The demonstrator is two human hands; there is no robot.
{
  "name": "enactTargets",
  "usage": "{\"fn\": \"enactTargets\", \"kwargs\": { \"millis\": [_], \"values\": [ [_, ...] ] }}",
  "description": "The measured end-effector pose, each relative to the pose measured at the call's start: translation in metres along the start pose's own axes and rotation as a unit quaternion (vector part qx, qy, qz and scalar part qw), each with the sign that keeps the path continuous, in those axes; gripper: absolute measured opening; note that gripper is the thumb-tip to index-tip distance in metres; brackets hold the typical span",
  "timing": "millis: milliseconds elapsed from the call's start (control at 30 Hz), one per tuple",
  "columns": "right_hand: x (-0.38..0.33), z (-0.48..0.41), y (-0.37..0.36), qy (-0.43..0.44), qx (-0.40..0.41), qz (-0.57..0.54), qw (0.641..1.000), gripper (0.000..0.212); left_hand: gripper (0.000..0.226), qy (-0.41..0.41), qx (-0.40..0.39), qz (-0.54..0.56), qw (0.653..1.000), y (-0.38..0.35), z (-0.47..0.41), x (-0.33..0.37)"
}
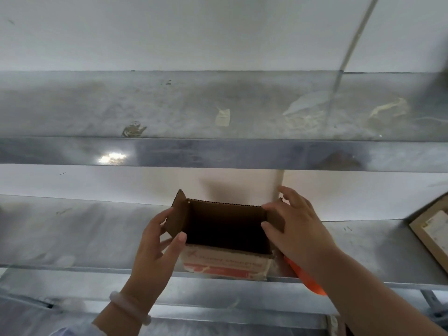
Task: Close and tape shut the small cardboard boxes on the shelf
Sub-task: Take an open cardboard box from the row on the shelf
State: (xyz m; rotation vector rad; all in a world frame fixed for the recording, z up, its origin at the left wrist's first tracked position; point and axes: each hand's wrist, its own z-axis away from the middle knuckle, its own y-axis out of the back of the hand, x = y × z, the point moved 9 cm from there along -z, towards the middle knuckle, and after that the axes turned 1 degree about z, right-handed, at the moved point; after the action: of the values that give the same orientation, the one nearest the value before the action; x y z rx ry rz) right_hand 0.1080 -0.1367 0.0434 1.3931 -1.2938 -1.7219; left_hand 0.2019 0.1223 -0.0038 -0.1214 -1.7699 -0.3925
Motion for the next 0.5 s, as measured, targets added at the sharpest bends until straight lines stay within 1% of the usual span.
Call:
{"fn": "enactTargets", "kwargs": {
  "millis": [33, 100, 167, 233, 300, 367, 433, 500],
  "values": [
    [-0.003, -0.002, 0.001, 0.012, 0.002, 0.022, 1.0, 0.036, 0.06, -0.002, -0.001, -0.008, 1.0, 0.001, -0.002, -0.001],
    [-0.011, -0.007, 0.003, 0.04, 0.013, 0.048, 0.998, 0.034, 0.047, -0.013, -0.012, -0.019, 1.0, 0.002, -0.006, -0.002],
    [-0.015, -0.011, 0.003, 0.048, 0.015, 0.066, 0.997, 0.036, 0.038, -0.029, -0.02, -0.033, 0.999, 0.002, -0.007, -0.002],
    [-0.015, -0.016, 0.003, 0.042, 0.018, 0.085, 0.995, 0.042, 0.039, -0.039, -0.022, -0.053, 0.998, 0.003, -0.008, -0.001],
    [-0.014, -0.021, 0.003, 0.038, 0.023, 0.103, 0.994, 0.052, 0.044, -0.054, -0.027, -0.073, 0.996, 0.002, -0.009, 0.0],
    [-0.013, -0.026, 0.001, 0.04, 0.022, 0.138, 0.989, 0.063, 0.044, -0.074, -0.034, -0.088, 0.993, 0.001, -0.008, 0.001],
    [-0.011, -0.032, -0.005, 0.037, 0.007, 0.174, 0.984, 0.073, 0.043, -0.09, -0.044, -0.105, 0.989, 0.0, -0.008, 0.0],
    [-0.005, -0.036, -0.014, 0.025, -0.019, 0.184, 0.982, 0.081, 0.044, -0.105, -0.062, -0.128, 0.984, -0.004, -0.009, 0.0]
  ]
}}
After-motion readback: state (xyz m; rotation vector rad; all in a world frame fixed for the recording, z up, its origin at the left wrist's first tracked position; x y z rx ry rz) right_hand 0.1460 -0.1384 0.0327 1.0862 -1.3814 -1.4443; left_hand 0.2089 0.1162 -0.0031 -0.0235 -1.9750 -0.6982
